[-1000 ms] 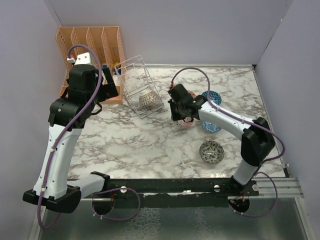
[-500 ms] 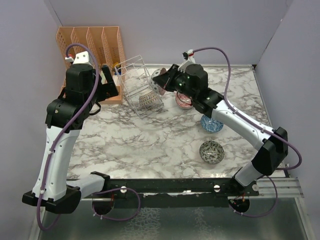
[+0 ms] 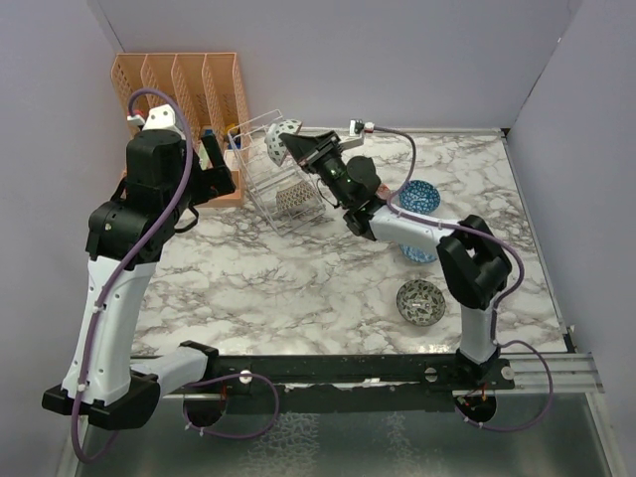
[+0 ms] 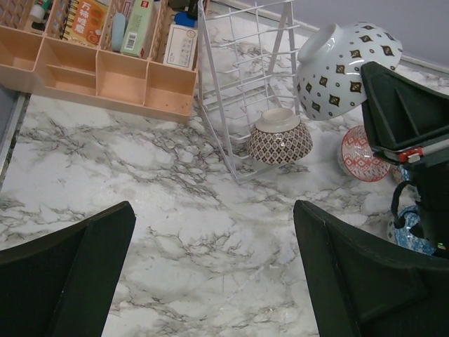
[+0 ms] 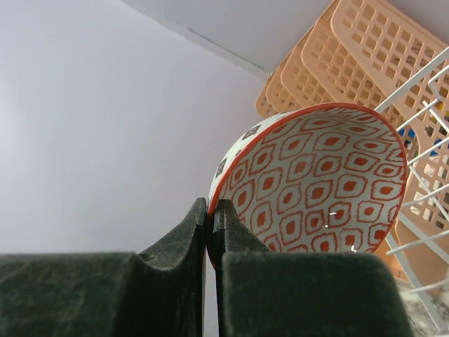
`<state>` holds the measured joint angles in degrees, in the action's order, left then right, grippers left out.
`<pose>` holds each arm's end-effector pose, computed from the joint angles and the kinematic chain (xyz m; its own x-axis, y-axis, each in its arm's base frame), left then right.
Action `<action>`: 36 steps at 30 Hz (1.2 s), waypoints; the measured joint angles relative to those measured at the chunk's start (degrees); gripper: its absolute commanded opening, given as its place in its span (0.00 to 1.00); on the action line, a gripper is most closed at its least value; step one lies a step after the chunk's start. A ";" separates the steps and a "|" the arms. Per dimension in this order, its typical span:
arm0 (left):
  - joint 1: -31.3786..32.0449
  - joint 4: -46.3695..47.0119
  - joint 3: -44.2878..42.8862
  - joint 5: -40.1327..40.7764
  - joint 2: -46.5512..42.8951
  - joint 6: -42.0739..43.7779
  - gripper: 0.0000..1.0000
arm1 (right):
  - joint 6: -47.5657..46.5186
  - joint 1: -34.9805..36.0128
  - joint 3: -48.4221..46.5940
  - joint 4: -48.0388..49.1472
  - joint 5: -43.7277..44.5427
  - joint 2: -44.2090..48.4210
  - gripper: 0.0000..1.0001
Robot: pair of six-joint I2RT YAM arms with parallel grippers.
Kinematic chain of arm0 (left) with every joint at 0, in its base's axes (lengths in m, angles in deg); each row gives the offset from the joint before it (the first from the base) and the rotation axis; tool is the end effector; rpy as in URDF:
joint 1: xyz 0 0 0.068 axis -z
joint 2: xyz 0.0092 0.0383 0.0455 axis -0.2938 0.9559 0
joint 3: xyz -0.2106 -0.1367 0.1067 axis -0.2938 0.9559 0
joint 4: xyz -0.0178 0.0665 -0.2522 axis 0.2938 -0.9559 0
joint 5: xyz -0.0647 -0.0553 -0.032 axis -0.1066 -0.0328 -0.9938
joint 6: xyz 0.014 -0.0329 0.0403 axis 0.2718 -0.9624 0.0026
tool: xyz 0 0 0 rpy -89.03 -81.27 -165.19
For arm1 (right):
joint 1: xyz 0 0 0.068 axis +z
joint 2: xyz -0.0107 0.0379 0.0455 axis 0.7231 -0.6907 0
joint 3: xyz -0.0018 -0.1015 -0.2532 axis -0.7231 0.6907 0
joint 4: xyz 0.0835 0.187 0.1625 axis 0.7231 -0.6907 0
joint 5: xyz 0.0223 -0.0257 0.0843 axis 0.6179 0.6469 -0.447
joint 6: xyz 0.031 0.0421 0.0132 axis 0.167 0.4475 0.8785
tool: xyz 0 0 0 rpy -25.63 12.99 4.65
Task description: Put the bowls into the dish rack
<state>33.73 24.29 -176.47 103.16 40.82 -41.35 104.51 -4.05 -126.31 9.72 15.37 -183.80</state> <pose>0.1738 -0.0426 0.4859 -0.4108 -0.3236 -0.8524 -0.1323 0.9461 -0.2955 0.3404 0.3055 0.3155 -0.4585 0.7862 -0.4144 -0.4552 0.1927 0.8693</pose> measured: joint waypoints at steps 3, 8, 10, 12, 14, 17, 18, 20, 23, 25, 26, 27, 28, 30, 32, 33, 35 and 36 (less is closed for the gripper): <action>0.00 -0.11 0.00 -0.22 -0.35 0.00 0.99 | 1.16 1.27 0.00 4.83 3.98 -3.10 0.01; 0.00 -0.13 0.07 -1.11 -0.61 0.00 0.99 | 3.72 3.34 -0.52 11.65 9.97 -7.30 0.01; 0.00 -0.13 0.22 -1.49 -0.66 -0.02 0.99 | 5.03 4.00 -1.27 12.96 11.82 -9.27 0.01; 0.00 -0.11 0.63 -1.68 -0.81 -0.02 0.99 | 6.10 4.63 -1.46 13.57 13.73 -10.88 0.01; 0.00 -0.13 1.38 -1.88 -1.03 -0.02 0.99 | 6.82 5.05 -1.46 13.90 15.23 -12.09 0.01; 0.00 -0.22 2.45 -2.10 -1.20 -0.04 0.99 | 7.69 5.18 -1.44 14.53 17.25 -13.31 0.01; 0.00 -0.31 2.71 -2.19 -1.20 -0.04 0.99 | 7.98 5.27 -1.44 14.67 17.77 -13.49 0.01; 0.00 -0.35 3.10 -2.36 -1.20 -0.04 0.99 | 8.57 5.31 -1.44 15.54 18.82 -13.79 0.01; 0.00 -0.37 3.45 -2.62 -1.25 -0.04 0.99 | 9.40 5.31 -1.44 17.20 19.93 -14.23 0.01; 0.00 -0.37 3.72 -2.75 -1.29 -0.07 0.99 | 10.12 5.27 -1.44 18.18 20.76 -14.69 0.01; 0.00 -0.37 3.89 -2.91 -1.31 -0.07 0.99 | 10.60 5.27 -1.42 18.45 21.03 -15.06 0.01; 0.00 -0.37 4.07 -2.97 -1.36 -0.07 0.99 | 10.99 5.29 -1.38 18.73 21.27 -15.45 0.01; 0.00 -0.37 4.17 -3.08 -1.36 -0.07 0.99 | 11.39 5.31 -1.31 18.93 21.40 -15.80 0.01; 0.00 -0.39 4.33 -3.15 -1.40 -0.07 0.99 | 12.00 5.31 -1.16 18.97 21.57 -16.55 0.01; 0.00 -0.39 4.37 -3.19 -1.46 -0.07 0.99 | 12.52 5.31 -1.05 18.93 21.68 -17.33 0.01; 0.00 -0.39 4.39 -3.21 -1.46 -0.07 0.99 | 12.83 5.31 -0.92 18.93 21.70 -17.55 0.01; 0.00 -0.39 4.44 -3.34 -1.51 -0.07 0.99 | 13.31 5.31 -0.39 18.91 21.75 -17.64 0.01; 0.02 -0.37 4.52 -3.37 -1.55 -0.07 0.99 | 13.46 5.31 -0.20 18.91 21.84 -17.64 0.01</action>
<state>33.75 23.92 -171.95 99.79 39.27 -41.42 117.97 1.26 -126.51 28.63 37.21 -201.44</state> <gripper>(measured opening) 0.991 0.044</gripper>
